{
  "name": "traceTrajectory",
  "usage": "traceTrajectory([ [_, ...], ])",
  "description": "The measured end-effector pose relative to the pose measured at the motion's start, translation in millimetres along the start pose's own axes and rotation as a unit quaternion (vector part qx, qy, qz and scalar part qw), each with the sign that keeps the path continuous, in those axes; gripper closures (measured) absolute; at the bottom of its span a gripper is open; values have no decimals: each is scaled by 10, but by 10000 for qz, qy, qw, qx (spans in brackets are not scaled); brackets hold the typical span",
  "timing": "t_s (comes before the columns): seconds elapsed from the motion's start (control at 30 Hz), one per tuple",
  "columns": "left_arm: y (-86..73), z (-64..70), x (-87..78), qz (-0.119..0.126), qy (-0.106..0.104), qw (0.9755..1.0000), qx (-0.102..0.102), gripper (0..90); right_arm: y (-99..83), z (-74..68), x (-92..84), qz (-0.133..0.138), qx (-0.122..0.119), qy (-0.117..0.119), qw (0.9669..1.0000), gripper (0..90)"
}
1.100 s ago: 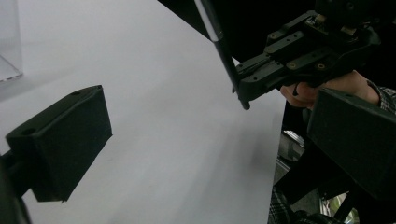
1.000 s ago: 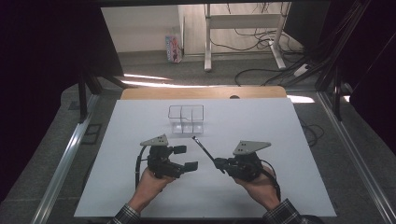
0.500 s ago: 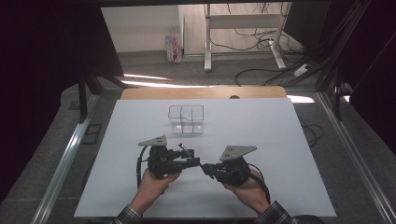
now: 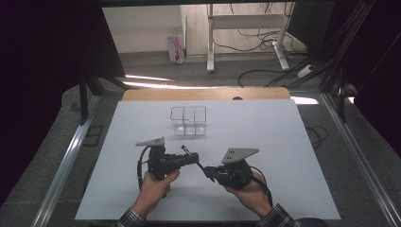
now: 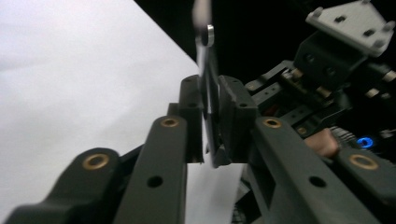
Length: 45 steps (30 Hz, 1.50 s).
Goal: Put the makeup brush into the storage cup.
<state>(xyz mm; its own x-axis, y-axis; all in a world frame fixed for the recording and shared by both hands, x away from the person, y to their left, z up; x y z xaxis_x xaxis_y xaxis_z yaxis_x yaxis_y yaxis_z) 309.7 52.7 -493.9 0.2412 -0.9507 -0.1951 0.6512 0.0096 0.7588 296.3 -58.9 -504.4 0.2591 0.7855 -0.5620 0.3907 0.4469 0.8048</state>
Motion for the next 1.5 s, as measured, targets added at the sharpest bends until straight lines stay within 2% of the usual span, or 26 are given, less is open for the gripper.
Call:
traceTrajectory([
  [0.2, 6, 24, -7, -27, 106, 9999, 80, 836, 1, -4, 14, -13, -38, -10, 10000, 821],
  [0.23, 15, 33, -14, -59, 182, 9996, 195, 836, 8, 8, 12, 15, -17, -25, 10000, 734],
  [0.27, 15, 33, -14, -59, 182, 9996, 195, 836, 8, 8, 12, 15, -17, -25, 10000, 734],
  [0.37, 19, 41, -25, -106, 283, 9991, 305, 836, 0, 39, 23, -9, 58, -77, 10000, 575],
  [0.4, 17, 40, -26, -117, 305, 9990, 313, 836, -14, 60, 41, -62, 97, -95, 9999, 491],
  [0.43, 8, 27, -24, -167, 393, 9984, 362, 836, -24, 72, 46, -103, 112, -107, 9998, 458],
  [0.47, 8, 27, -24, -167, 393, 9984, 362, 836, -24, 72, 46, -103, 112, -107, 9998, 458],
  [0.5, 4, 20, -22, -187, 432, 9981, 388, 836, -41, 89, 64, -158, 178, -89, 9997, 389],
  [0.53, 3, 15, -23, -192, 462, 9980, 385, 836, -48, 100, 70, -178, 207, -99, 9996, 364],
  [0.67, 8, -4, -39, -214, 568, 9973, 424, 836, -65, 120, 81, -235, 188, -120, 9995, 297],
  [0.77, 7, -32, -55, -257, 707, 9961, 472, 835, -72, 132, 81, -239, 183, -117, 9995, 255],
  [1.1, 20, -57, -104, -260, 843, 9947, 527, 835, -93, 206, 35, -216, 284, -235, 9991, 167],
  [1.5, 10, -98, -170, -340, 997, 9927, 595, 835, -137, 278, -33, -236, 278, -376, 9986, 130],
])
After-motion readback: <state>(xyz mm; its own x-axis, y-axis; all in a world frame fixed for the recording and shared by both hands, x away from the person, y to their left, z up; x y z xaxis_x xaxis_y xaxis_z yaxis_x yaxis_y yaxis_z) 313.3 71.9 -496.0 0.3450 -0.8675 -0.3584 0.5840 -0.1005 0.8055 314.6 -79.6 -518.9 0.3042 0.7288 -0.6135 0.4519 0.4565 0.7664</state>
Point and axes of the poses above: each handheld gripper's, and its own axes: x roughly forward along the jaws, y roughly out of its top, z roughly to its right, the point moved 9 cm from there along x, roughly forward along the jaws, and after that the axes turned 2 degrees about x, right-handed, at the moved point
